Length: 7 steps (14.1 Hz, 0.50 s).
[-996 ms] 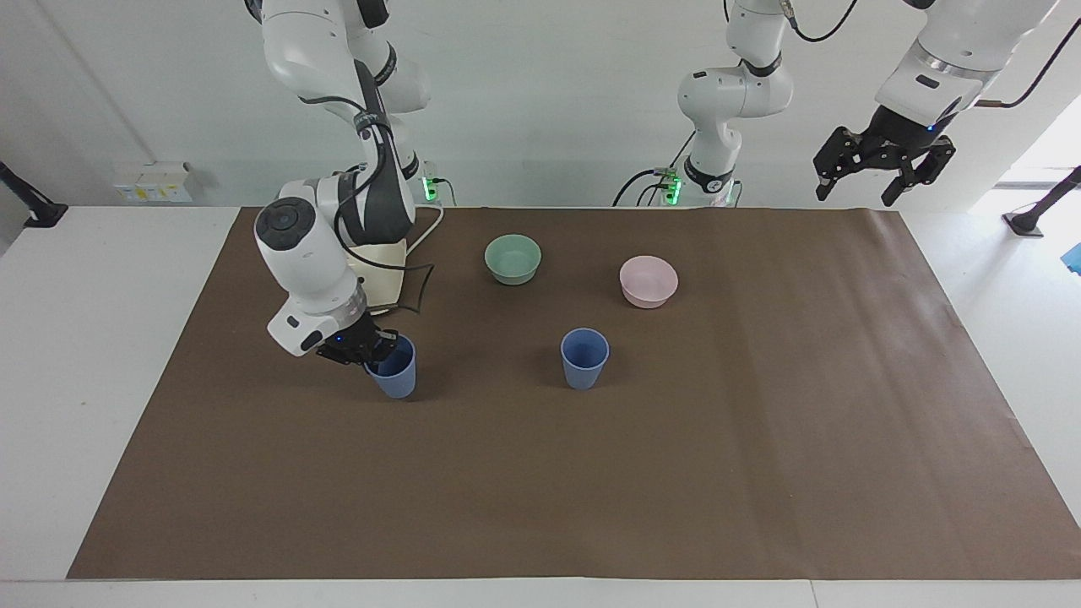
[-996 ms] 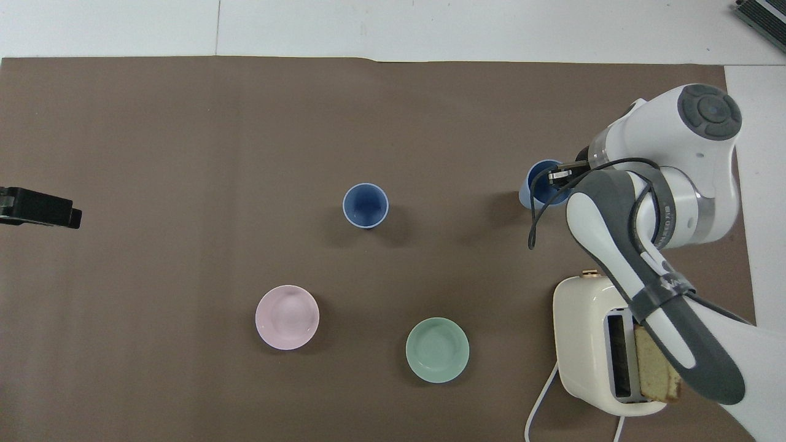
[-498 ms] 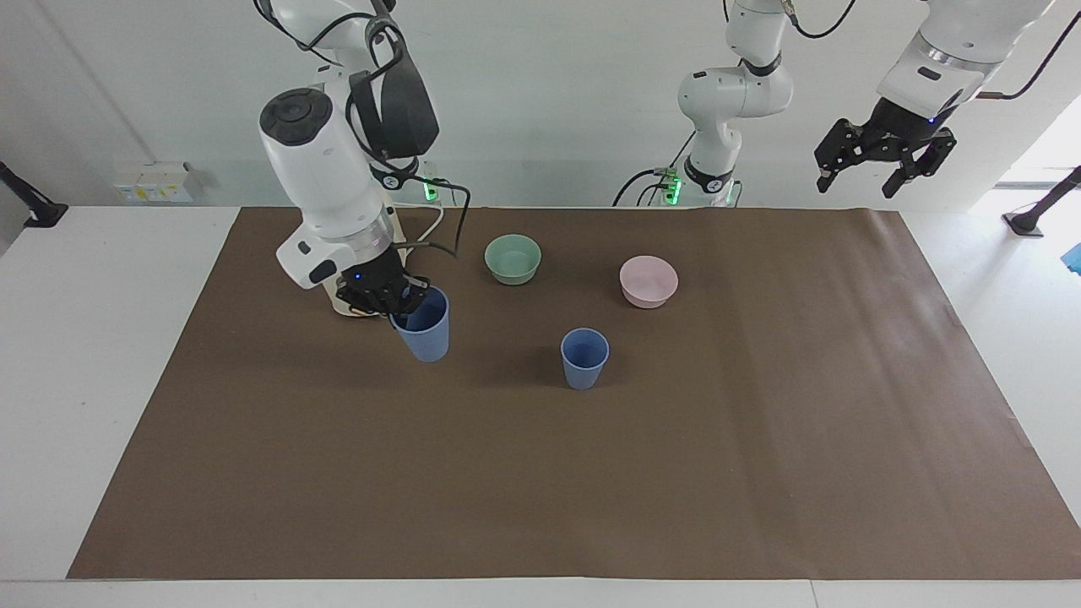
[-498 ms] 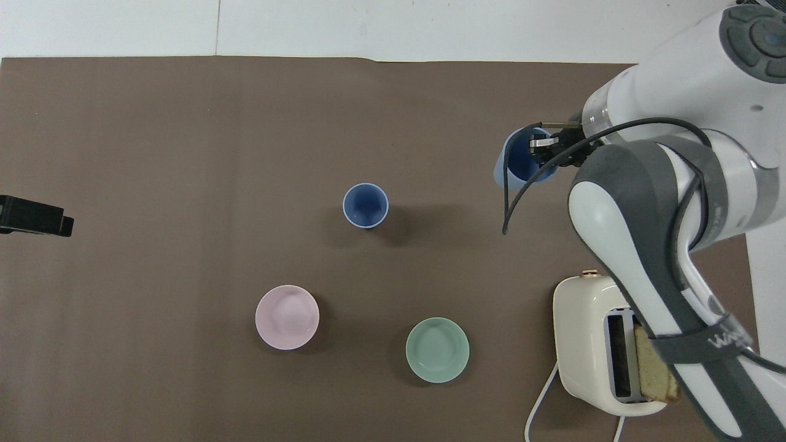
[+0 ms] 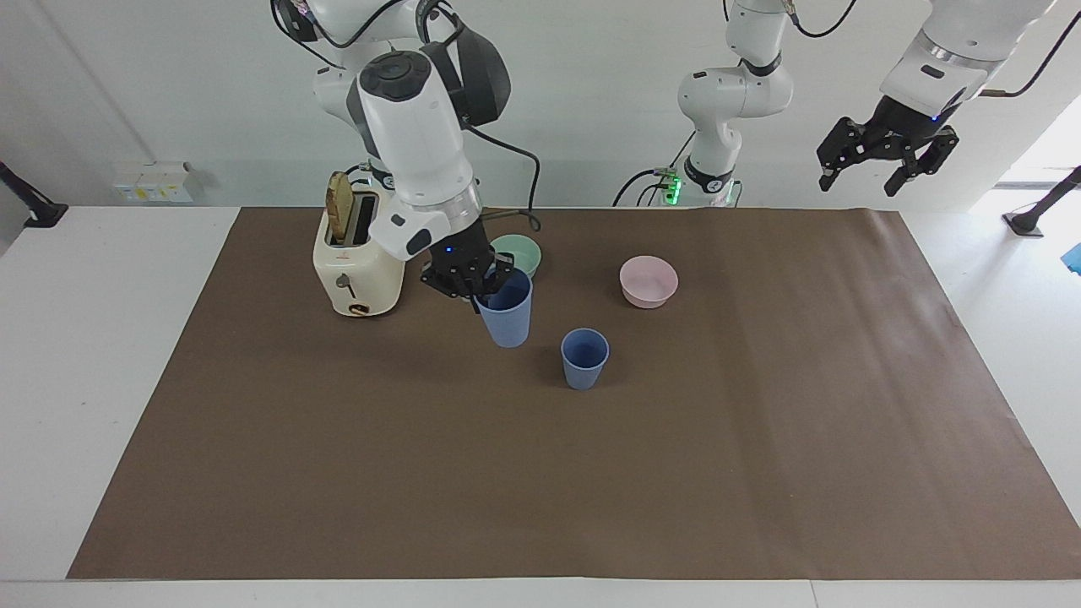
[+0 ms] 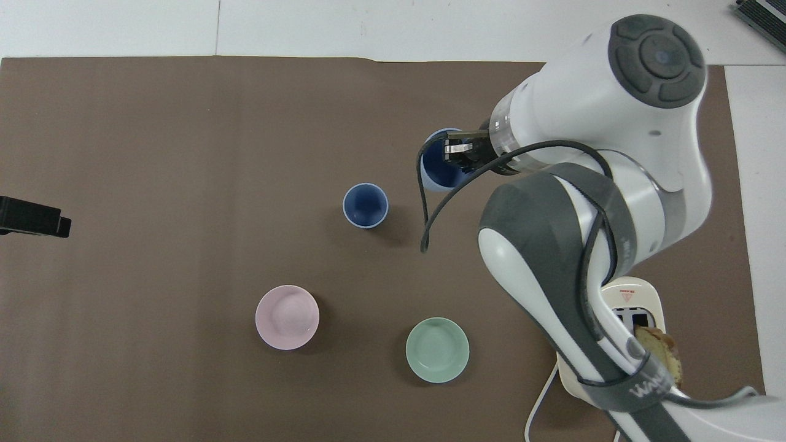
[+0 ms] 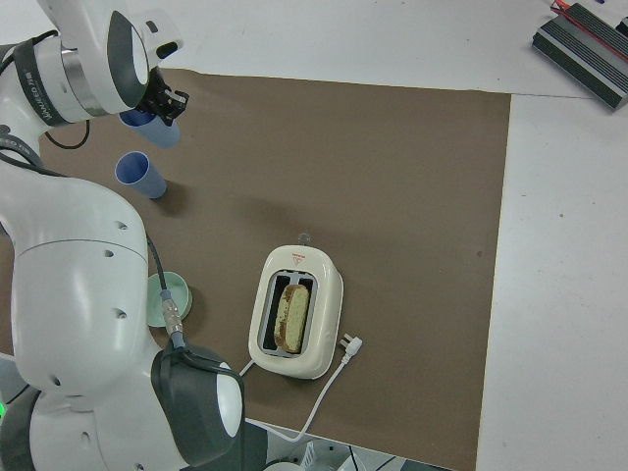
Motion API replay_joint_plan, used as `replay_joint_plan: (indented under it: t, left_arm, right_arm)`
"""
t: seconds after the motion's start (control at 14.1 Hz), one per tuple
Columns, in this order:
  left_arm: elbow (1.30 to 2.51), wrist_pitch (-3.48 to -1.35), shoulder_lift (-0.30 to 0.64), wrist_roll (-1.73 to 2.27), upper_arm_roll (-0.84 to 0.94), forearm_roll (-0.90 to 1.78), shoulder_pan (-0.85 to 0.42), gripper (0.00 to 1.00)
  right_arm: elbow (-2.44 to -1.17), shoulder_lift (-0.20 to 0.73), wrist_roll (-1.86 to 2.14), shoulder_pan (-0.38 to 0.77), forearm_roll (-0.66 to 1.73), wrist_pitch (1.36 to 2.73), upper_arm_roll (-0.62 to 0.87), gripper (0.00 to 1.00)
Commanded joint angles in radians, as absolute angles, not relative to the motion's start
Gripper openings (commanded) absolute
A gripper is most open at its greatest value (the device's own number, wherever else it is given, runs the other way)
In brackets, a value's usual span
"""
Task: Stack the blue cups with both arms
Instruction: 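Carry the blue cup with the right gripper over the placed cup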
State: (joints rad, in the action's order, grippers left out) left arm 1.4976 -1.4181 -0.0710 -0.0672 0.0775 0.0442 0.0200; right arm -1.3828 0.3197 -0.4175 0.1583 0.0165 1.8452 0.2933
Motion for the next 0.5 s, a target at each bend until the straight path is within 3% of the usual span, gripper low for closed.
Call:
replay_joint_plan:
  t: [0.0, 0.43]
  left_arm:
    - [1.506, -1.407, -0.086, -0.075, 0.081, 0.048, 0.038, 1.00]
    - [1.506, -1.407, -0.086, -0.074, 0.081, 0.048, 0.038, 1.00]
  right_arm:
    - [-1.353, 0.368, -0.434, 0.198, 0.025, 1.894, 0.307, 0.00]
    - [-1.359, 0.432, -0.434, 0.256, 0.029, 1.966, 0.307, 0.00]
